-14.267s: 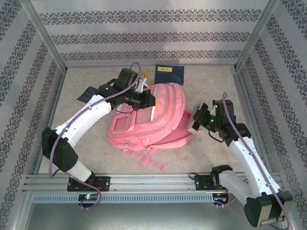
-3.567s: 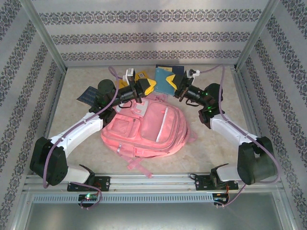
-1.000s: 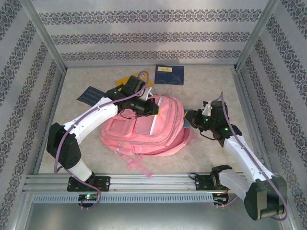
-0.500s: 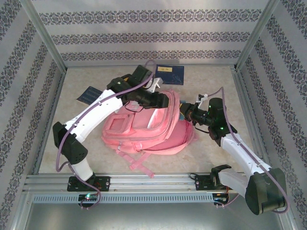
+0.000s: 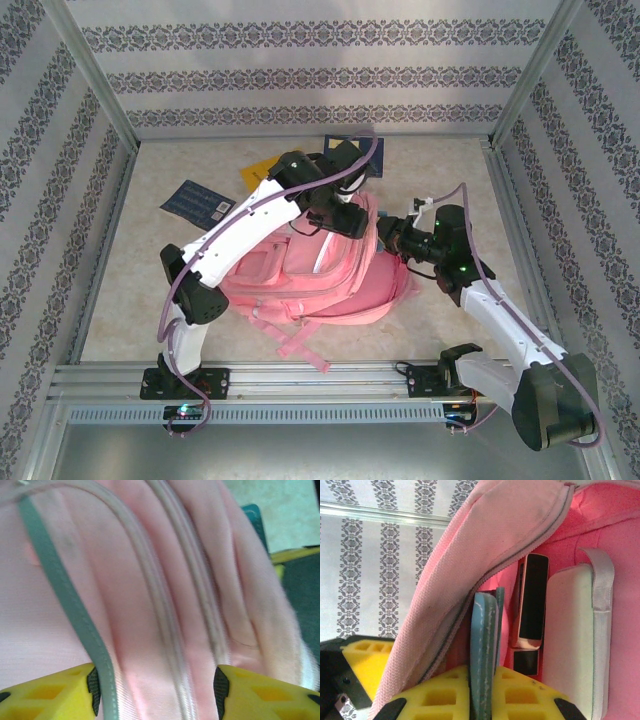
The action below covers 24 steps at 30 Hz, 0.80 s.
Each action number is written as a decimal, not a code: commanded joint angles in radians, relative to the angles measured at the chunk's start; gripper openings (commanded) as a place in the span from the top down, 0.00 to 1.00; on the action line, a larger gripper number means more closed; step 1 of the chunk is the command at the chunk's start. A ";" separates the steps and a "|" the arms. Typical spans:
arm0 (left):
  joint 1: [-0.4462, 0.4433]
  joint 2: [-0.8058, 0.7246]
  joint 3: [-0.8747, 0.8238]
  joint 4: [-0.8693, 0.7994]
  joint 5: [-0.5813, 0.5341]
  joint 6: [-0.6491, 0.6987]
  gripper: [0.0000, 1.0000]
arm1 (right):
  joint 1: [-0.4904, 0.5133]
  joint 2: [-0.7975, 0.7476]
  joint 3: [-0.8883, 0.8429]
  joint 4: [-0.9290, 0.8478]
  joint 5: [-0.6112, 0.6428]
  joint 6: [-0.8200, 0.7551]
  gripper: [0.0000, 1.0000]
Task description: Pack books, pencil case, and school supplies into a backpack
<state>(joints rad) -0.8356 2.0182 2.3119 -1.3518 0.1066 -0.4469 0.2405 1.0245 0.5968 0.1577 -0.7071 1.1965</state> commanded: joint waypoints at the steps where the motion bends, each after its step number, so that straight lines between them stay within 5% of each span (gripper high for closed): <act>1: 0.020 -0.059 0.020 -0.056 -0.119 0.047 0.37 | 0.021 -0.030 0.017 0.003 -0.018 -0.036 1.00; 6: 0.029 -0.078 0.042 -0.067 -0.145 0.064 0.37 | 0.052 -0.035 0.000 -0.005 0.036 -0.031 1.00; 14: -0.027 -0.053 0.063 -0.024 0.034 0.029 0.36 | 0.095 0.000 0.008 0.000 0.133 -0.008 1.00; 24: -0.057 0.013 0.039 0.012 0.056 0.020 0.33 | 0.123 0.050 0.047 0.022 0.161 0.001 1.00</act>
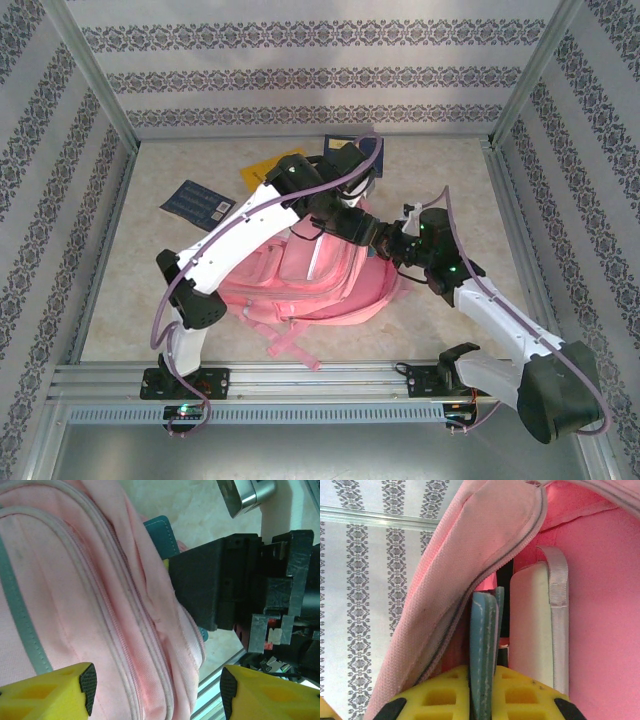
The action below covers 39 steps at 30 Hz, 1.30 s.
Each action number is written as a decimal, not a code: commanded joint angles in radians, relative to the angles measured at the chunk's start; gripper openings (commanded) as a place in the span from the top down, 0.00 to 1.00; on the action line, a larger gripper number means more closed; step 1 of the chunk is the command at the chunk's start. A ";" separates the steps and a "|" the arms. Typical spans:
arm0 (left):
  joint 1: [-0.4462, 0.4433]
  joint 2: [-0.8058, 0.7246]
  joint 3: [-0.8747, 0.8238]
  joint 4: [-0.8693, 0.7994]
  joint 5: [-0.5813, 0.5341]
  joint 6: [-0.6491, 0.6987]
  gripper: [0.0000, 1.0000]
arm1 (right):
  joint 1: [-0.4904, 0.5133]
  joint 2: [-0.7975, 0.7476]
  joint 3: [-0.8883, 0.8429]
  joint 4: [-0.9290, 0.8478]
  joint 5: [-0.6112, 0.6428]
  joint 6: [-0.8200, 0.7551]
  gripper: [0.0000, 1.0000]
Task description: Pack books, pencil case, and school supplies into a backpack
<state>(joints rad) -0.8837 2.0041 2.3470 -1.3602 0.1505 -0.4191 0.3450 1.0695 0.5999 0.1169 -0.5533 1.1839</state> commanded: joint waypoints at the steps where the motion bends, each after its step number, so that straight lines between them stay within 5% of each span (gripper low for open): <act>1: -0.010 0.035 0.004 0.021 0.012 -0.006 0.32 | 0.021 0.009 0.046 0.068 0.008 0.017 1.00; 11: -0.009 0.112 0.016 0.016 -0.057 0.012 0.36 | 0.042 0.045 0.079 0.099 0.020 0.037 1.00; 25: 0.024 0.038 -0.097 0.099 -0.055 0.001 1.00 | 0.044 0.047 0.090 0.093 0.026 0.041 1.00; 31: 0.098 -0.103 -0.226 0.212 -0.059 -0.044 1.00 | -0.015 -0.015 0.073 -0.022 0.036 -0.020 1.00; 39: 0.212 -0.197 -0.282 0.289 -0.090 0.081 1.00 | -0.032 0.003 0.052 -0.077 0.061 -0.114 1.00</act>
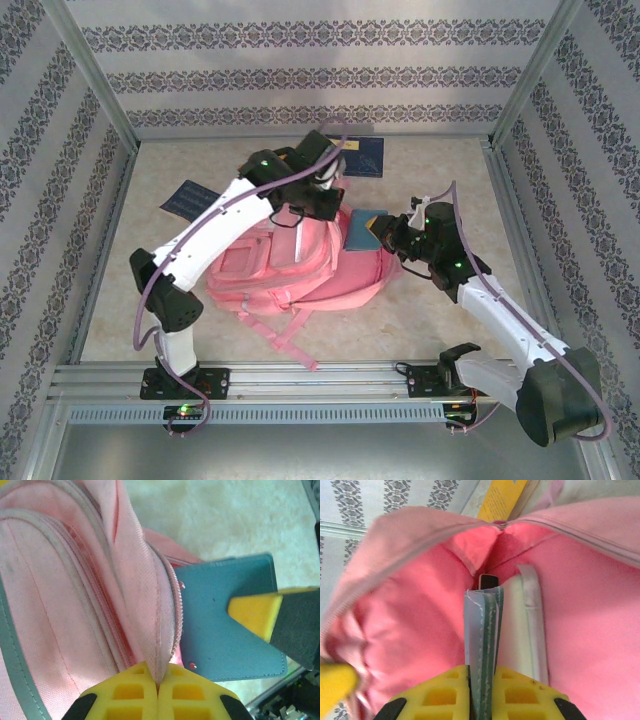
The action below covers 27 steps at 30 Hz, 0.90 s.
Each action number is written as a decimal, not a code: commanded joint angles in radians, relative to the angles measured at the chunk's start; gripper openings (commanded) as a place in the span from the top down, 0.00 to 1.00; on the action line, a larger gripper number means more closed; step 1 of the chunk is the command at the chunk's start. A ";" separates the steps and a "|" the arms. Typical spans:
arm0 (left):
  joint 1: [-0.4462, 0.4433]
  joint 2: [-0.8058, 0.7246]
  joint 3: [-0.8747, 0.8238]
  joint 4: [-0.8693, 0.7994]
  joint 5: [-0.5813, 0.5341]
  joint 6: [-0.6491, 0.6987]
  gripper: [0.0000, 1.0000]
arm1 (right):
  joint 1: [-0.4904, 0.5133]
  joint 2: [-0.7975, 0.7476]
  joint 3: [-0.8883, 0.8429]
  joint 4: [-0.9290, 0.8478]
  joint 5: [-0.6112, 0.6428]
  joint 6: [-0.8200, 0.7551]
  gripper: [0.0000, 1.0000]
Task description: Pack books, pencil case, and school supplies into a backpack
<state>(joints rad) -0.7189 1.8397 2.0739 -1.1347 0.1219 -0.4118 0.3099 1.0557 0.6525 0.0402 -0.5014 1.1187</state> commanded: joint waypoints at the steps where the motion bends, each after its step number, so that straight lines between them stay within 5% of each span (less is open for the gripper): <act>1: 0.056 -0.033 0.000 0.063 -0.064 0.098 1.00 | 0.008 0.032 0.000 0.007 0.010 -0.050 1.00; 10: 0.121 -0.063 0.049 0.094 0.062 0.146 1.00 | 0.115 0.193 0.048 0.075 0.021 -0.077 1.00; 27: 0.121 -0.178 0.057 0.291 0.339 0.152 1.00 | 0.216 0.189 0.013 0.134 0.020 -0.077 1.00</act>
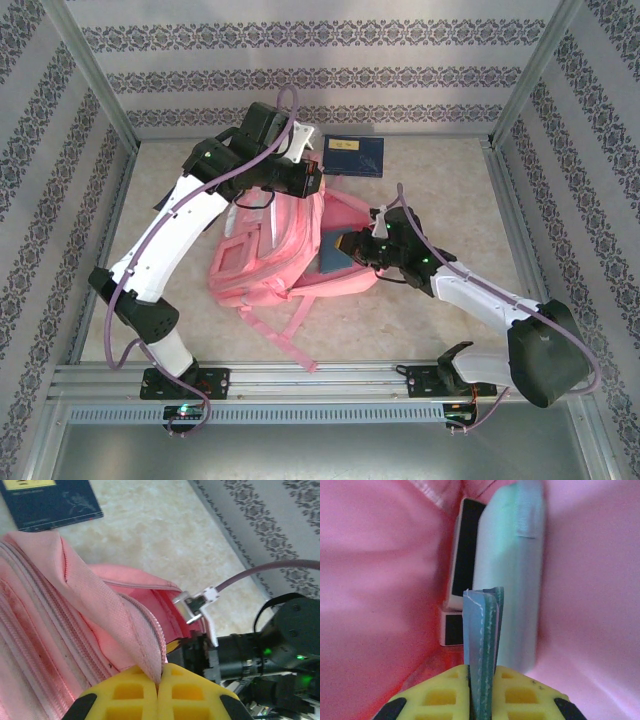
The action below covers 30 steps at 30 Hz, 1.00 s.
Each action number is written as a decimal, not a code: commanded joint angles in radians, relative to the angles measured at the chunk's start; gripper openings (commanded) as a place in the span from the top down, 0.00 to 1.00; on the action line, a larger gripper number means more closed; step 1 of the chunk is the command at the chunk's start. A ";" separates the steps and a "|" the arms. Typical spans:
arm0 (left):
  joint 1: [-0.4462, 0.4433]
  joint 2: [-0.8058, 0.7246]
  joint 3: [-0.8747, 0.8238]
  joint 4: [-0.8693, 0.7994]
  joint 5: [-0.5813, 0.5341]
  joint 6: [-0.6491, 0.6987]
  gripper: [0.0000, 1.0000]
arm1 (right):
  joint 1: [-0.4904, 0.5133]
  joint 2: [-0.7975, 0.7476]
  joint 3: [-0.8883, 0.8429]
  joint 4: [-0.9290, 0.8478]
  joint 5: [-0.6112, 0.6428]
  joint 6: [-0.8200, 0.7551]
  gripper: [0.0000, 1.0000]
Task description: Pack books, pencil case, and school supplies into a backpack
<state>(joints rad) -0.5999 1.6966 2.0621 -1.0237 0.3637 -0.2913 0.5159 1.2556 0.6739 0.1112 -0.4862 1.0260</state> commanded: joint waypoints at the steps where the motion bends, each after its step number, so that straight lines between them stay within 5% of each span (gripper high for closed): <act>1: 0.002 -0.034 0.074 0.162 0.097 0.039 1.00 | 0.009 -0.035 -0.004 0.056 0.019 0.009 1.00; 9: 0.004 -0.063 0.067 0.130 0.093 0.069 1.00 | -0.057 -0.165 0.021 -0.017 0.028 0.014 1.00; 23: 0.009 -0.056 0.063 0.243 0.111 0.021 1.00 | 0.138 0.354 0.266 0.241 0.080 0.201 0.99; 25: 0.013 -0.058 0.068 0.246 0.113 0.020 1.00 | 0.176 0.448 0.327 0.284 0.072 0.224 0.89; 28: 0.022 -0.065 0.065 0.244 0.110 0.020 1.00 | 0.197 0.489 0.393 0.250 0.076 0.199 0.52; 30: 0.031 -0.076 0.052 0.246 0.103 0.021 1.00 | 0.186 0.445 0.389 0.183 0.112 0.146 0.41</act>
<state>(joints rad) -0.5884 1.6958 2.0762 -0.9703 0.4377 -0.2695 0.7078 1.7504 1.0225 0.3012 -0.4145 1.2110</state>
